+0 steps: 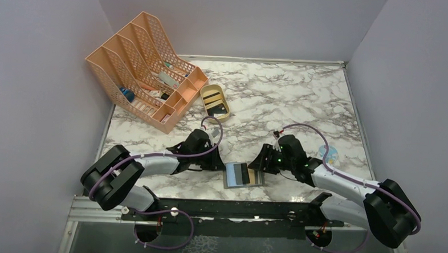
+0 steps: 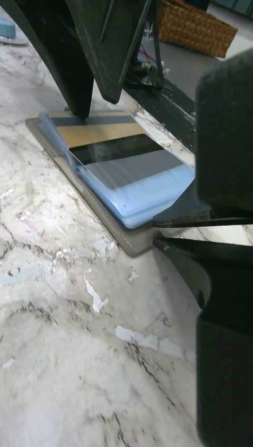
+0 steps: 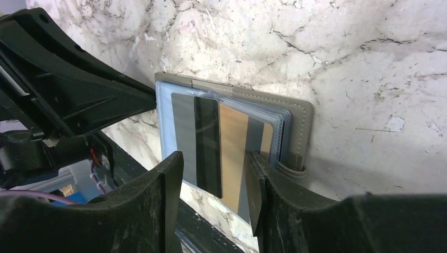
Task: Put the credit cards into the card holder
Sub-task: Insert the credit card into the card holder.
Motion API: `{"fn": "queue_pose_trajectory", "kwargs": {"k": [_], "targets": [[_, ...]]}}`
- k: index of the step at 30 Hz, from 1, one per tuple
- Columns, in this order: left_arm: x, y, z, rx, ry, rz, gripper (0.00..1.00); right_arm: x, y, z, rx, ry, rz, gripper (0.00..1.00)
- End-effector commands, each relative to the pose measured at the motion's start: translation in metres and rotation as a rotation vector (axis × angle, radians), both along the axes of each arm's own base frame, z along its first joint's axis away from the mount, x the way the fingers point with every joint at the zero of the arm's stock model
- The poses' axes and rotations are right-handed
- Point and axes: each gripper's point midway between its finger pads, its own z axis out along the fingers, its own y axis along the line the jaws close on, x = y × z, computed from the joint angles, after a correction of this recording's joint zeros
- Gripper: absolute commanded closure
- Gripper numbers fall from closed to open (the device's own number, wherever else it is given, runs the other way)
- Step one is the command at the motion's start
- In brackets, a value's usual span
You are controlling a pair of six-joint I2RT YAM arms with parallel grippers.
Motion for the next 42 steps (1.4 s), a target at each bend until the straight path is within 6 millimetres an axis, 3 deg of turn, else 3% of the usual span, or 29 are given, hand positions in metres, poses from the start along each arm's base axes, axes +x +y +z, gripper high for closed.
{"fn": "queue_pose_trajectory", "kwargs": {"k": [1,16,33,42], "targets": [[-0.009,0.012,-0.004,0.043,0.027,0.024,0.82,-0.009,-0.003,-0.006,-0.022,0.029,0.007,0.52],[-0.015,0.010,-0.012,0.029,0.048,0.008,0.82,-0.015,0.016,-0.018,-0.048,0.058,0.030,0.52],[-0.017,0.005,-0.009,0.015,0.048,-0.006,0.82,-0.026,0.051,-0.008,0.095,0.078,0.116,0.52],[-0.018,0.008,-0.010,0.023,0.046,-0.002,0.82,-0.017,0.036,0.002,0.005,0.029,0.074,0.53]]}}
